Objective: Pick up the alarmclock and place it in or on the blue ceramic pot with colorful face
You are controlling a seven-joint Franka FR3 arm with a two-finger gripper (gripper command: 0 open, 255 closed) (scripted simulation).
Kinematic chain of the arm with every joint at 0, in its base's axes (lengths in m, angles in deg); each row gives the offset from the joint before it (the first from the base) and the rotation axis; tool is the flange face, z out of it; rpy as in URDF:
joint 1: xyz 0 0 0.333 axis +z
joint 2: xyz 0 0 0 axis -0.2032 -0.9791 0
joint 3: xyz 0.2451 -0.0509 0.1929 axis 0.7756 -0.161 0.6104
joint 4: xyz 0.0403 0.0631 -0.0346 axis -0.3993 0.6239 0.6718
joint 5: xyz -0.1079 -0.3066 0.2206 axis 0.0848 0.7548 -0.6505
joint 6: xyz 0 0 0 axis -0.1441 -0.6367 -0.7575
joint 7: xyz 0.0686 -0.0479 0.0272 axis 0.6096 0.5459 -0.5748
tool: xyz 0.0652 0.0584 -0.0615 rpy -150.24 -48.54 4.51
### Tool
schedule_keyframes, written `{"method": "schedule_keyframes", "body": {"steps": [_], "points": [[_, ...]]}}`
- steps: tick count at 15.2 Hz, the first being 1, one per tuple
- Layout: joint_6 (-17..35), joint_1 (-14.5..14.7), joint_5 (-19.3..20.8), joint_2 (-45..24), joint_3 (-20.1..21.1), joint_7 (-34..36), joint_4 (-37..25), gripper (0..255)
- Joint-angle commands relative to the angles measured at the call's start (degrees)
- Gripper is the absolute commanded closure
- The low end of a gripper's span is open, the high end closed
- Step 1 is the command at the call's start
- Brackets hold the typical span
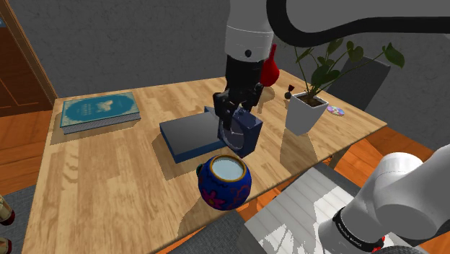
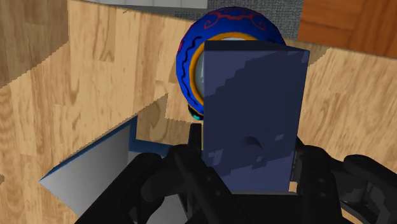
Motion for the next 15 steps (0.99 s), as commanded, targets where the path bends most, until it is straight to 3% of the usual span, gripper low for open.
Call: {"method": "schedule_keyframes", "body": {"steps": [1,15], "points": [[-0.02,0.5,-0.08,-1.27,1.47,2.13,-1.4,255],[10.75,0.9,-0.6,-1.37,2.35,1.95,9.26,255]]}}
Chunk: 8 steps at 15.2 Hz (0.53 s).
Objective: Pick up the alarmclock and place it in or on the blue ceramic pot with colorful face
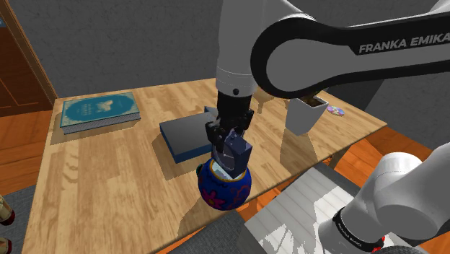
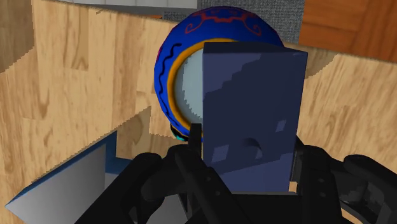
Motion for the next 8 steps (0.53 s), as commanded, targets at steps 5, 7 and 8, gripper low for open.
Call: {"method": "schedule_keyframes", "body": {"steps": [5,7,8], "points": [[3.05,0.05,-0.08,-0.27,0.21,-0.11,2.76,255],[3.05,0.05,-0.08,-0.27,0.21,-0.11,2.75,255],[3.05,0.05,-0.08,-0.27,0.21,-0.11,2.75,255]]}}
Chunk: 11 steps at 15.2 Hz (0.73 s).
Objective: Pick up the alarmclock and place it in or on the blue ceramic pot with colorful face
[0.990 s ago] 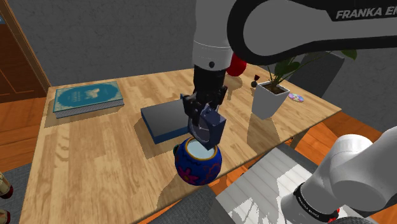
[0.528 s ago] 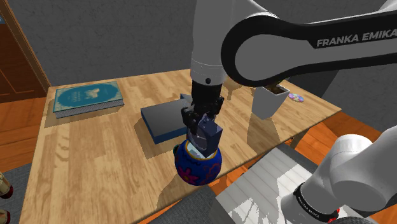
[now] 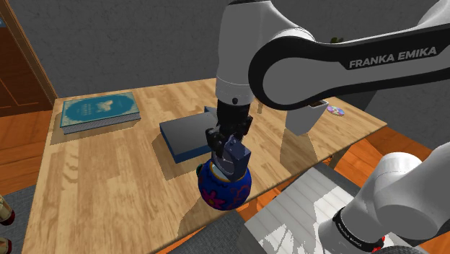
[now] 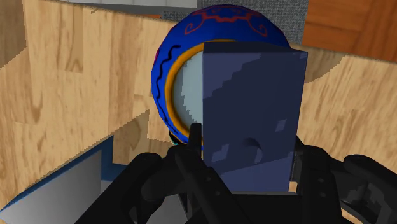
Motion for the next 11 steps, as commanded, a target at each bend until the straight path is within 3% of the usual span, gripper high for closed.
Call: {"method": "schedule_keyframes", "body": {"steps": [1,2,3,8,11], "points": [[0.03,0.0,0.0,0.01,0.0,0.0,0.02,255],[0.03,0.0,0.0,0.01,0.0,0.0,0.02,255],[0.03,0.0,0.0,0.01,0.0,0.0,0.02,0],[0.03,0.0,0.0,0.01,0.0,0.0,0.02,0],[-5.79,-0.18,0.18,0.57,-0.56,-0.01,-5.26,0]]}}
